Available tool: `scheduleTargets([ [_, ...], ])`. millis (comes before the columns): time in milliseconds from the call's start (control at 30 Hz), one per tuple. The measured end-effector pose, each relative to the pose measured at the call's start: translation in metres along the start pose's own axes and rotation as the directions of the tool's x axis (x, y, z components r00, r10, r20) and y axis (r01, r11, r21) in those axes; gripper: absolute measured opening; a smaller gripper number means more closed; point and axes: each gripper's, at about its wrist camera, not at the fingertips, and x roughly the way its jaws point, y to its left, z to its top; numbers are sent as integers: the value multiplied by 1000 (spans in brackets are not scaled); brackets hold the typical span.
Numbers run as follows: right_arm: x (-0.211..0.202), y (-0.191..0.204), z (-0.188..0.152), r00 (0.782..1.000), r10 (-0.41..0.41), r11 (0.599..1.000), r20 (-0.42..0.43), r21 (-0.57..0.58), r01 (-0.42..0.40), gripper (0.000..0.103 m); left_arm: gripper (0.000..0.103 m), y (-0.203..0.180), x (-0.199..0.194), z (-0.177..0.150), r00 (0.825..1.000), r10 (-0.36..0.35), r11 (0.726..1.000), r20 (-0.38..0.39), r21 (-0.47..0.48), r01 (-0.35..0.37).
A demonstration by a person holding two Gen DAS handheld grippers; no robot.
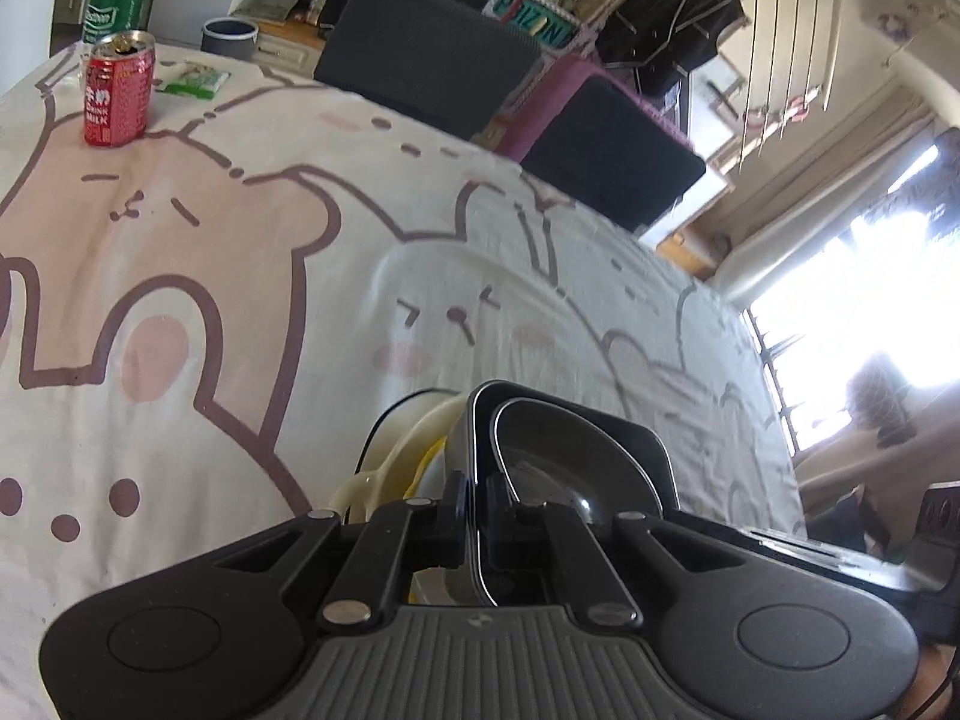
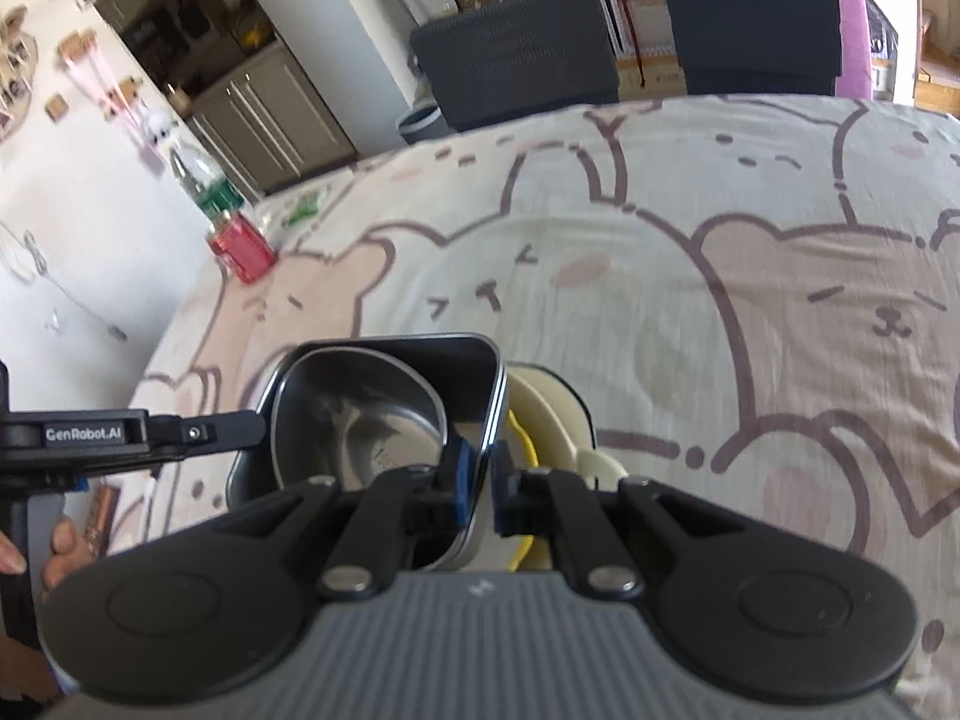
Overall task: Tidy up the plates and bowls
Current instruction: 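Carry the steel trays and bowl with both tools onto the nested cream bowls, then open both tools and release the steel stack onto the cream bowls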
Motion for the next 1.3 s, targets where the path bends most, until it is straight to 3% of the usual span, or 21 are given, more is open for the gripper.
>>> scheduleTargets([
  [633, 12, 7, -4, 996, -28, 999, -79, -47, 24, 9, 6, 3, 3, -5, 998, 5, 999, -55, 41, -3],
  [1133, 11, 6, -4, 997, -31, 998, -73, -63, 27, 9, 6, -2, 4, -6, 998, 36, 997, -50, 76, -32],
  [1233, 8, 7, -4, 997, -25, 997, -69, -68, 20, 12, 14, -3, -2, -5, 998, 55, 995, -25, 86, -53],
  [1300, 3, 9, -4, 999, -21, 996, -50, -83, 16, 13, 27, -3, -8, -5, 998, 54, 995, -11, 87, -53],
])
